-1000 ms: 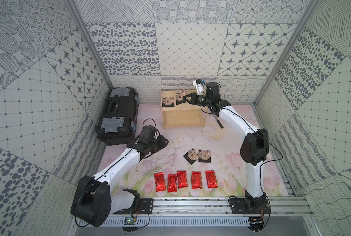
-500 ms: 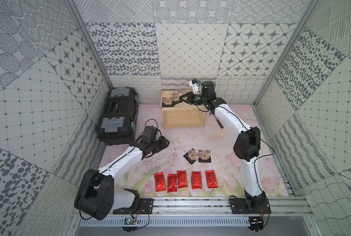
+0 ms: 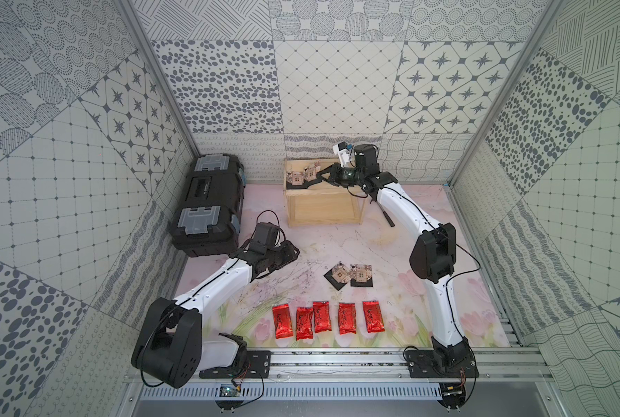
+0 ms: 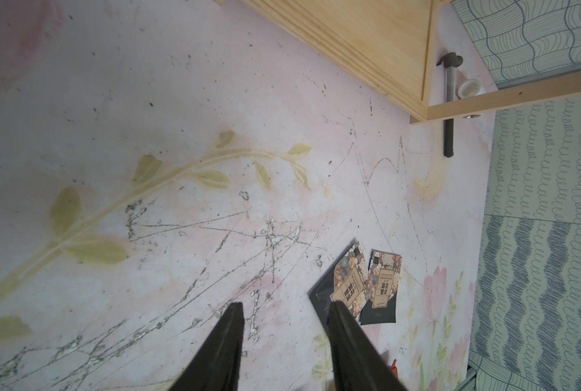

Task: Place the tea bags on the shelf by color
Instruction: Place the tea bag on the shelf.

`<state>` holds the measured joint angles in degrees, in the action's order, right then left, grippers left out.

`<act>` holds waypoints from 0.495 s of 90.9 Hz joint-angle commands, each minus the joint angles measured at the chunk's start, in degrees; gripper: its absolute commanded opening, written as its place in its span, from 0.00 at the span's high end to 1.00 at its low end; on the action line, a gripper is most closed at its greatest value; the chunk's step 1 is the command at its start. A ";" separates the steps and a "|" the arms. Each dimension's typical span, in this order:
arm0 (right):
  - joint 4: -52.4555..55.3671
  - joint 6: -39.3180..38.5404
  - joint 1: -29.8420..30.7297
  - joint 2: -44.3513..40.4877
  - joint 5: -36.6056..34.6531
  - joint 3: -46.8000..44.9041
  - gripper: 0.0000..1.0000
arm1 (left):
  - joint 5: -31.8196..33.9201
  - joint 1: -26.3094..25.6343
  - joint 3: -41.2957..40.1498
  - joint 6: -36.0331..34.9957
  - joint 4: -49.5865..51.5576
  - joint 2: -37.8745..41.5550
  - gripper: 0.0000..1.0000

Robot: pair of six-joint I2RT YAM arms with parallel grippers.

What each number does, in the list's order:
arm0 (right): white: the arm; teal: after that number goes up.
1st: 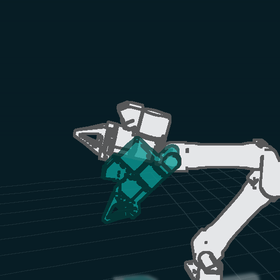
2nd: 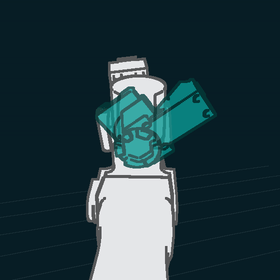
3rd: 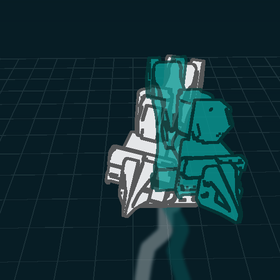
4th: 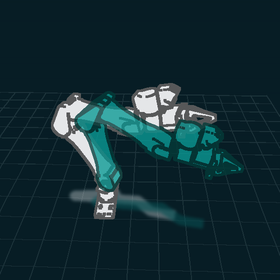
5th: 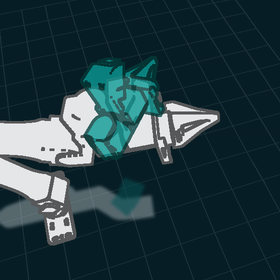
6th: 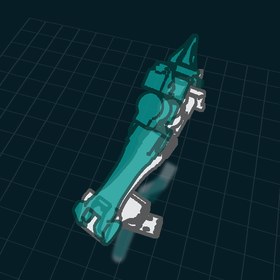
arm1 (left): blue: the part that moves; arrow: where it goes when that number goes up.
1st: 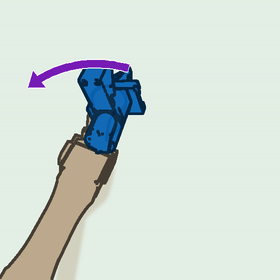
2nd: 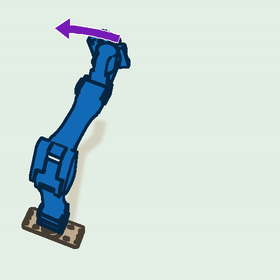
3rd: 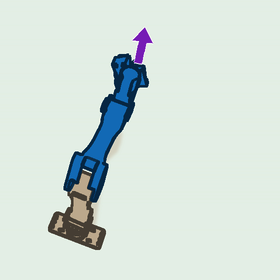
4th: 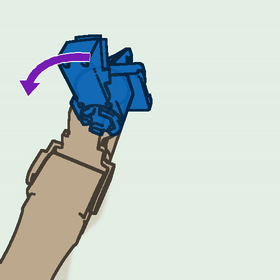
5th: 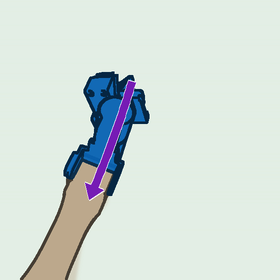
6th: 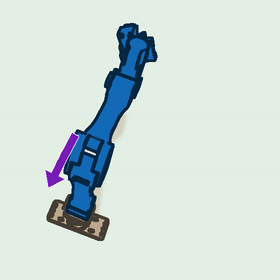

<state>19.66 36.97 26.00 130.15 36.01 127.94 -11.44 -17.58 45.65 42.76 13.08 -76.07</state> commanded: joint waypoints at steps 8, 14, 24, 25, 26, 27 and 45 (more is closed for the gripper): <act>2.21 -2.44 -0.03 1.86 -1.66 3.34 0.86 | -0.33 -0.42 0.65 -1.84 -1.67 0.54 0.53; 3.32 -3.01 -0.12 1.88 -2.29 3.57 0.82 | -0.25 -0.43 0.61 -1.86 -1.87 0.91 0.53; 4.05 -3.38 -0.37 2.06 -2.89 3.92 0.78 | -0.40 -0.43 0.83 -1.92 -1.98 0.89 0.53; 4.10 -3.48 -0.39 2.05 -2.93 3.95 0.77 | -0.41 -0.43 0.84 -1.91 -1.95 0.87 0.53; 4.22 -3.48 -0.41 2.04 -2.94 4.01 0.77 | -0.42 -0.43 0.84 -1.90 -1.93 0.85 0.53; 4.28 -3.57 -0.46 2.09 -2.95 4.13 0.76 | -0.42 -0.43 0.84 -1.90 -1.93 0.80 0.53; 7.28 -4.95 -0.50 2.99 -4.12 6.26 0.70 | -0.20 -0.48 0.71 -2.00 -2.03 1.05 0.53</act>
<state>26.00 33.93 25.71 131.46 33.19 131.48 -11.60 -17.58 45.80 42.15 13.06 -75.50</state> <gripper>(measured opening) 0.290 0.472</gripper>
